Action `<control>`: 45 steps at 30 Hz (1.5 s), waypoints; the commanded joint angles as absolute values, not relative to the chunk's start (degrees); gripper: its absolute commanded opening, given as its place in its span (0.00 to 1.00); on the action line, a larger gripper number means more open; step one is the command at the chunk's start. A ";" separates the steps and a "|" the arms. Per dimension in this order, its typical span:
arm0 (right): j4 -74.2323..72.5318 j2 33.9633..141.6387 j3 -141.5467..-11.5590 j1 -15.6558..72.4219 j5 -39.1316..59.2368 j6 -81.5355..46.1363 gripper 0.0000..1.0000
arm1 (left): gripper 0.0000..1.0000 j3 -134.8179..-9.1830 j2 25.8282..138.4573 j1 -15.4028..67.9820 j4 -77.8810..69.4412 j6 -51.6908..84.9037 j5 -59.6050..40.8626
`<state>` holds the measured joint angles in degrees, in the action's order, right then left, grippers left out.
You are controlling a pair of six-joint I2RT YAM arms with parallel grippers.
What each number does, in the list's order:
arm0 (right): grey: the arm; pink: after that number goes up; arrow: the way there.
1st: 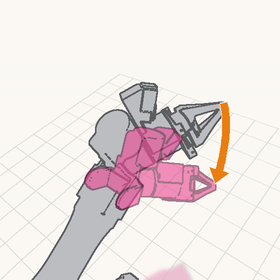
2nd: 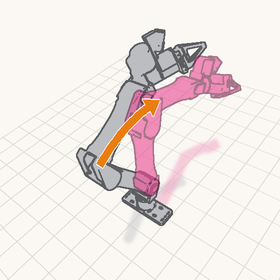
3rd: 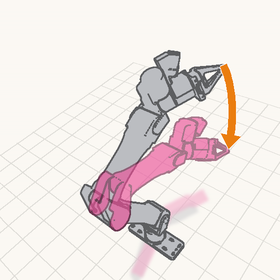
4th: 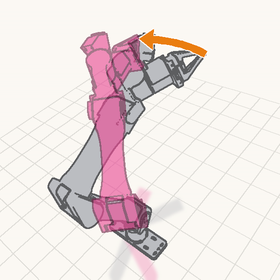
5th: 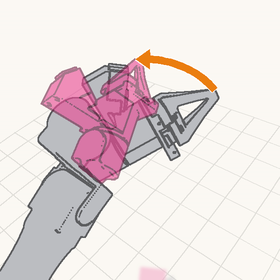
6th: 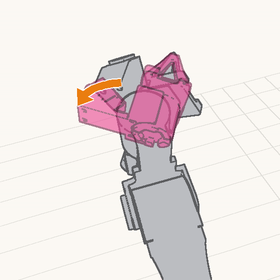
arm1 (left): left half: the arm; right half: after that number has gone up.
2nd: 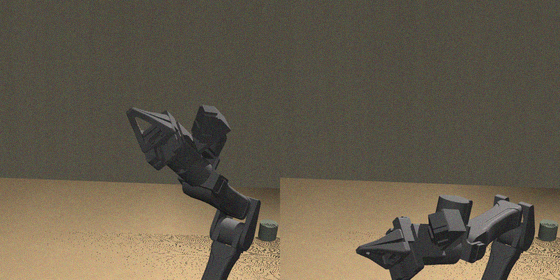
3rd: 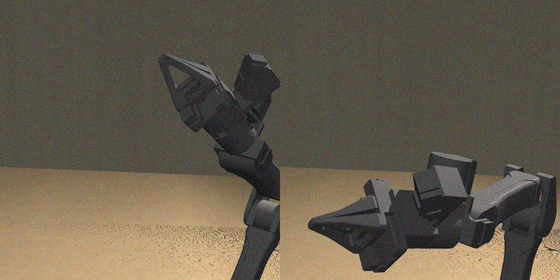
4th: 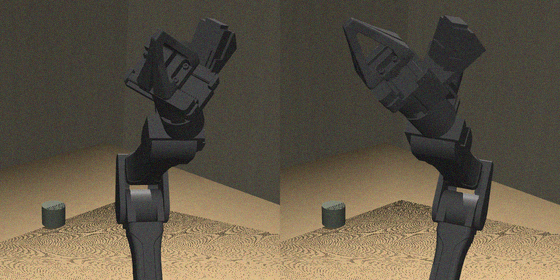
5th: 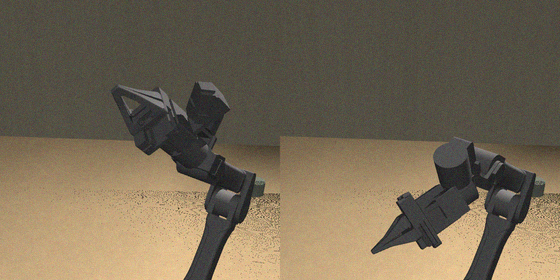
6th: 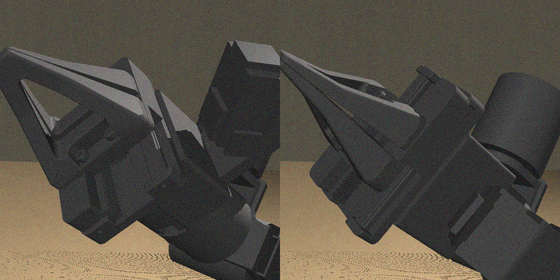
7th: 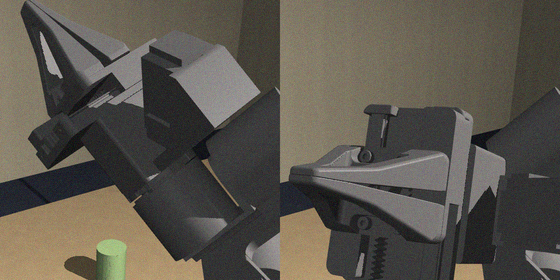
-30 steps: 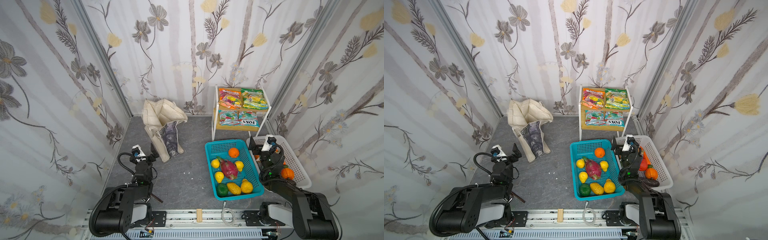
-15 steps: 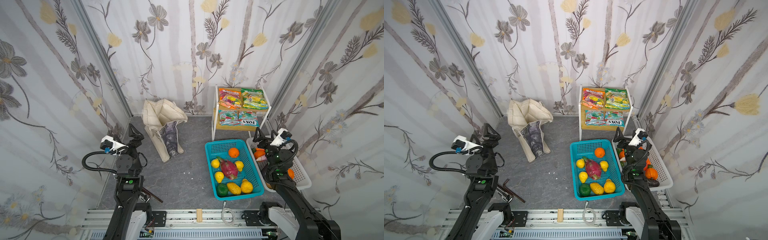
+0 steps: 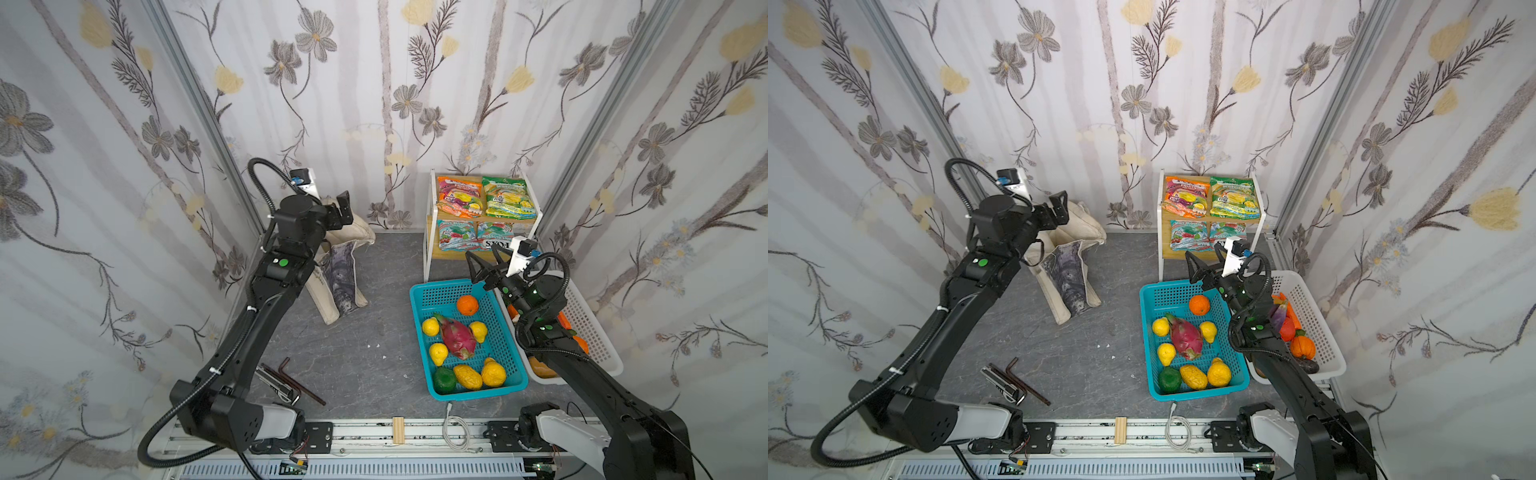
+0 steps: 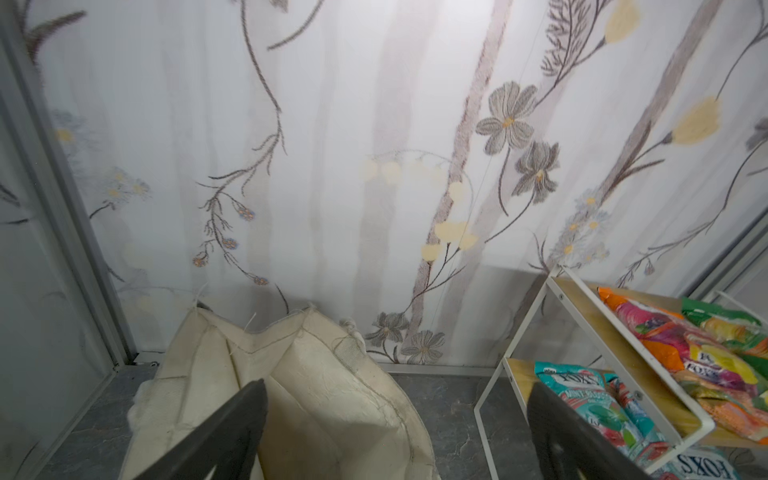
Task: Place the food into the grocery bag and tie it
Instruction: 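Raise both arms and reach both grippers toward the tote bag's handles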
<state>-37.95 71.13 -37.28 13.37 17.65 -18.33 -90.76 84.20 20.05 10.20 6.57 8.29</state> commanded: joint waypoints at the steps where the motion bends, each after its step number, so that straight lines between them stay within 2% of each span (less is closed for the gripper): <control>1: -34.67 72.19 -39.07 14.54 18.35 -16.10 1.00 | 1.00 -102.73 94.53 23.87 28.11 -4.72 16.14; 4: -32.42 73.06 -40.15 15.25 18.15 -14.58 1.00 | 1.00 -115.64 105.64 26.84 38.59 -8.02 20.59; 10: -29.28 73.50 -40.87 15.56 16.65 -13.22 1.00 | 1.00 -140.61 125.61 28.10 57.41 -8.28 20.51; 15: -28.74 73.04 -40.25 15.68 15.83 -12.37 1.00 | 0.98 -138.35 129.02 28.65 58.33 -9.16 26.34; 20: -29.32 74.21 -40.51 15.80 15.78 -13.07 1.00 | 0.90 -138.67 130.47 29.10 58.45 -8.97 26.52; 25: -29.71 74.82 -40.74 16.24 15.58 -13.70 1.00 | 0.71 -136.98 131.19 29.36 58.86 -9.52 29.96; 26: -29.66 74.71 -40.69 16.30 15.42 -13.71 1.00 | 0.63 -136.32 131.05 29.36 59.14 -9.20 29.95; 28: -29.40 74.45 -40.69 16.35 14.93 -13.69 1.00 | 0.40 -135.73 130.49 29.36 59.41 -8.11 28.97; 29: -29.36 74.23 -40.69 16.43 14.62 -13.71 1.00 | 0.26 -135.57 130.02 29.36 59.51 -7.58 27.92; 30: -29.20 74.10 -40.69 16.44 14.39 -13.67 1.00 | 0.07 -135.53 129.59 29.44 59.66 -7.08 26.80; 31: -29.10 73.94 -40.75 16.51 14.29 -13.86 1.00 | 0.00 -135.40 129.10 29.65 59.68 -6.28 26.19; 34: -29.00 73.74 -41.09 17.10 14.06 -14.32 1.00 | 0.00 -133.05 126.46 31.09 60.02 -3.37 22.92; 45: -27.83 76.19 -44.90 22.41 12.94 -13.89 1.00 | 0.00 -108.64 109.20 42.26 59.70 7.94 20.45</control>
